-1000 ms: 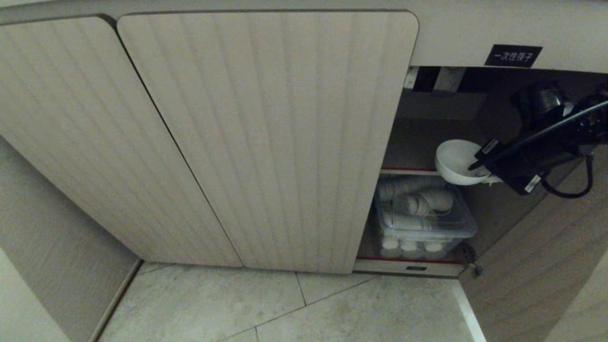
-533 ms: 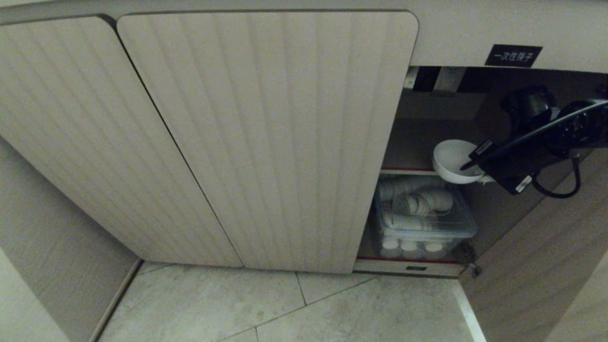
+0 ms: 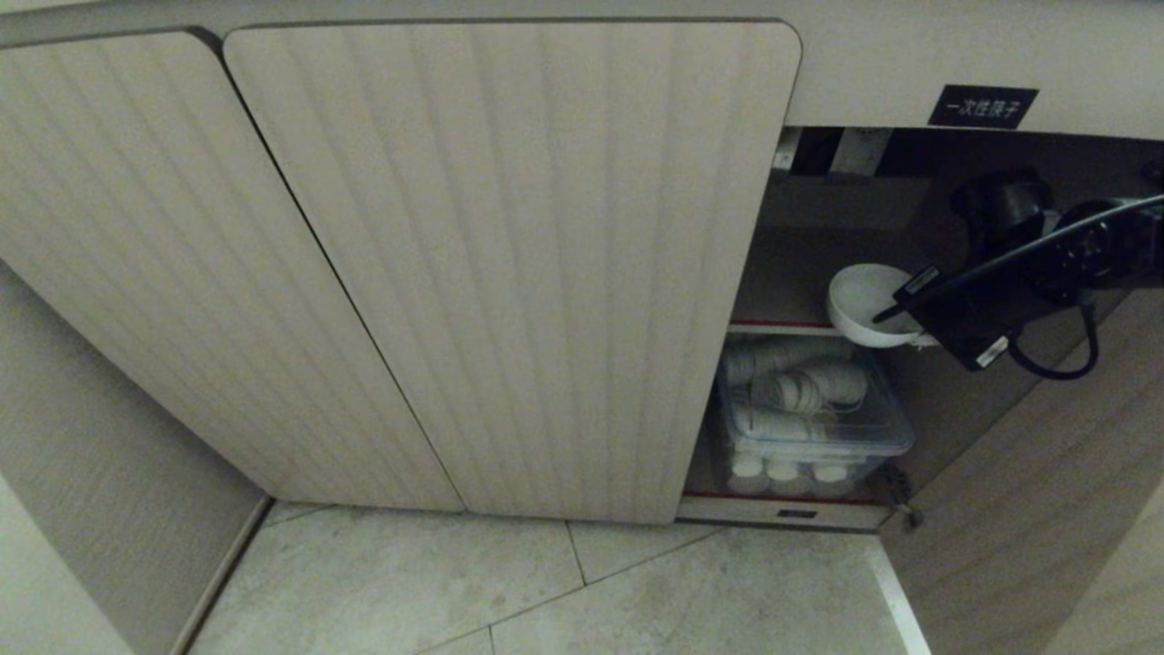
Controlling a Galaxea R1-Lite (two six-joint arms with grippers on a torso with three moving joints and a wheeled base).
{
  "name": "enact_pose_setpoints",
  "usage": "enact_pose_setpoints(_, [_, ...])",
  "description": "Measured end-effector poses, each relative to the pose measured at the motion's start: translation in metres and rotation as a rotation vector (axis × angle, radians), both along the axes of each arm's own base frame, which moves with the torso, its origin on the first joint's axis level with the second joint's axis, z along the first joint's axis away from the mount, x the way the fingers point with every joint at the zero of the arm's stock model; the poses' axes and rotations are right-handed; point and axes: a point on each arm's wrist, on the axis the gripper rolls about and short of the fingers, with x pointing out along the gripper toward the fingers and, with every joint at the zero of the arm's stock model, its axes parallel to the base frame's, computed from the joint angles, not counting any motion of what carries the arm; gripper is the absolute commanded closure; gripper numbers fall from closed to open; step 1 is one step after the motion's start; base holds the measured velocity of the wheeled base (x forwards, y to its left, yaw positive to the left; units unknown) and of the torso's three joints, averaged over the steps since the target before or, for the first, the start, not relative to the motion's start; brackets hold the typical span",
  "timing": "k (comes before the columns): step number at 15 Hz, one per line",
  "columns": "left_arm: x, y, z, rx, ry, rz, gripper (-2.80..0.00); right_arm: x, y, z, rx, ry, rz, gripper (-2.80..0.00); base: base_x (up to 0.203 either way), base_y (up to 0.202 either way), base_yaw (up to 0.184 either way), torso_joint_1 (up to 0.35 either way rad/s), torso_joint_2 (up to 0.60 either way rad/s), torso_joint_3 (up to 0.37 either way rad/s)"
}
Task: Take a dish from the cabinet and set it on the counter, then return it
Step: Put it back into the cabinet
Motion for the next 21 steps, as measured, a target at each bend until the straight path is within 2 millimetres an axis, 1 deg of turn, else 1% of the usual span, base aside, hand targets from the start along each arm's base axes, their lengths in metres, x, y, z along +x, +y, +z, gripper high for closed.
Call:
enact_pose_setpoints(10, [0.000,0.000,0.000,0.000,0.000,0.000,0.00,0.010,0.002,0.000,0.076,-0.049,-0.060,0.00,0.000,0.000,0.000,0.000,0.00,0.000])
enact_pose_setpoints(16, [0.000,0.000,0.000,0.000,0.000,0.001,0.00,0.015,0.002,-0.003,0.094,-0.062,-0.077,0.00,0.000,0.000,0.000,0.000,0.00,0.000])
enact_pose_setpoints(21, [0.000,0.000,0.000,0.000,0.000,0.000,0.00,0.020,0.009,-0.008,0.079,-0.073,-0.077,0.00,0.000,0.000,0.000,0.000,0.00,0.000])
